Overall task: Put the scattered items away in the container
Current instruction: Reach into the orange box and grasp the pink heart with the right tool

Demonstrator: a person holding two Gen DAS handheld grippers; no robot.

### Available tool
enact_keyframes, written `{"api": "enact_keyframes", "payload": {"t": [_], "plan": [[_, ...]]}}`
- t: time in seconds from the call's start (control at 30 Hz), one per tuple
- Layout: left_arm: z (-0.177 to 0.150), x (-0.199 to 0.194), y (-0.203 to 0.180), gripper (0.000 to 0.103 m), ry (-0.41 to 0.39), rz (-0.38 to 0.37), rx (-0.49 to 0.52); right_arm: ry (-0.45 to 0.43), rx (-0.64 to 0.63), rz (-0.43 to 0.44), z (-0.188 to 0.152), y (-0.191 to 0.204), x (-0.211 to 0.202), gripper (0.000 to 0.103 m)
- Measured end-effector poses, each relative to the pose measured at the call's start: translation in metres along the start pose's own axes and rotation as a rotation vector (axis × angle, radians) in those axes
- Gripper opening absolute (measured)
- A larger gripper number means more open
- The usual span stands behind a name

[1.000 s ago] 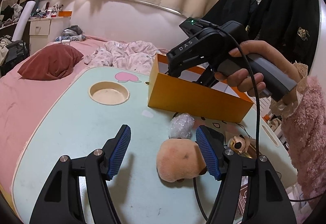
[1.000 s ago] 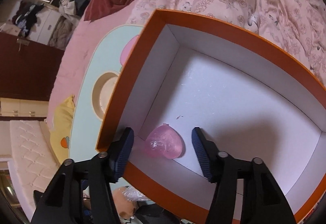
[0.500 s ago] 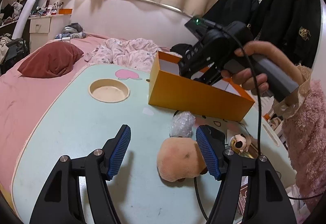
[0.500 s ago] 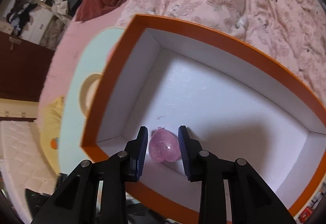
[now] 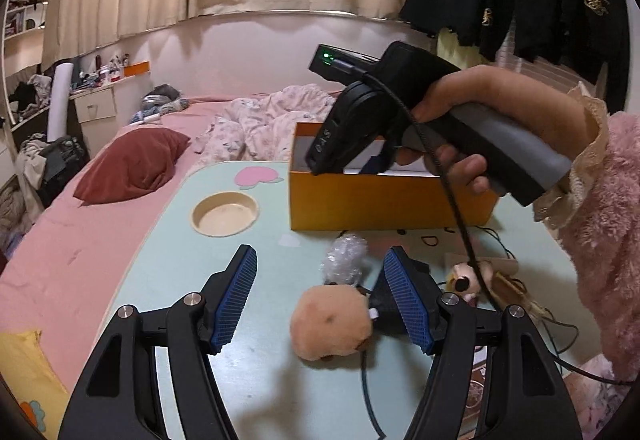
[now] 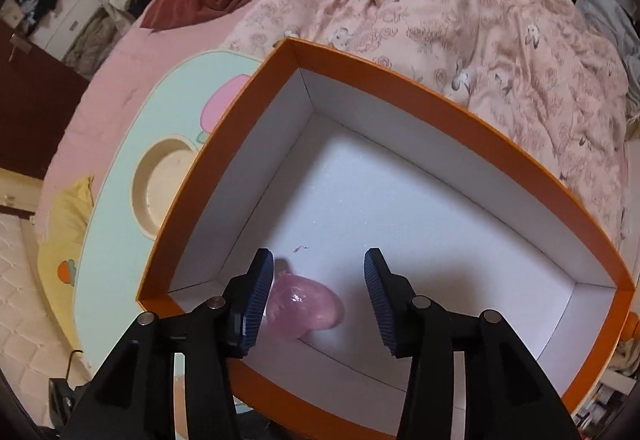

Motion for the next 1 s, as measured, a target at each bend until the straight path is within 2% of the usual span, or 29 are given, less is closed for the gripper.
{"api": "enact_keyframes", "payload": {"t": [0.1,0.43,0.67,0.77,0.8,0.93,1.0], "plan": [[-0.003,0.004,0.001,0.067,0.018,-0.006,-0.006,-0.004,0.022,0.02,0.0,-0.003,0.003,0.049],[-0.008,0.009,0.003,0.067,0.036,-0.023,-0.021,-0.023,0.017,-0.006,-0.002,-0.003,0.001,0.051],[-0.01,0.011,0.002,0.067,0.04,-0.033,-0.019,0.053,0.048,-0.009,-0.004,-0.01,0.007,0.052],[-0.009,0.012,0.001,0.067,0.038,-0.038,-0.018,0.118,0.043,-0.047,-0.007,-0.014,0.011,0.069],[-0.009,0.012,0.001,0.067,0.039,-0.04,-0.018,0.14,0.039,-0.048,-0.009,-0.015,0.013,0.072],[-0.012,0.017,-0.001,0.067,0.055,-0.058,-0.02,0.178,0.029,-0.049,-0.012,-0.015,0.015,0.072],[-0.013,0.018,-0.001,0.067,0.062,-0.061,-0.021,0.189,0.029,-0.049,-0.013,-0.015,0.015,0.067]]}}
Point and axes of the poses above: each gripper's, at about its wrist camera, not at the fingertips, and x roughly the way its jaws point, y to its left, z to its top, the point moved 5 cm from there along x, roughly the way its jaws point, and after that the axes turned 13 degrees about -z, right-handed, at the moved point
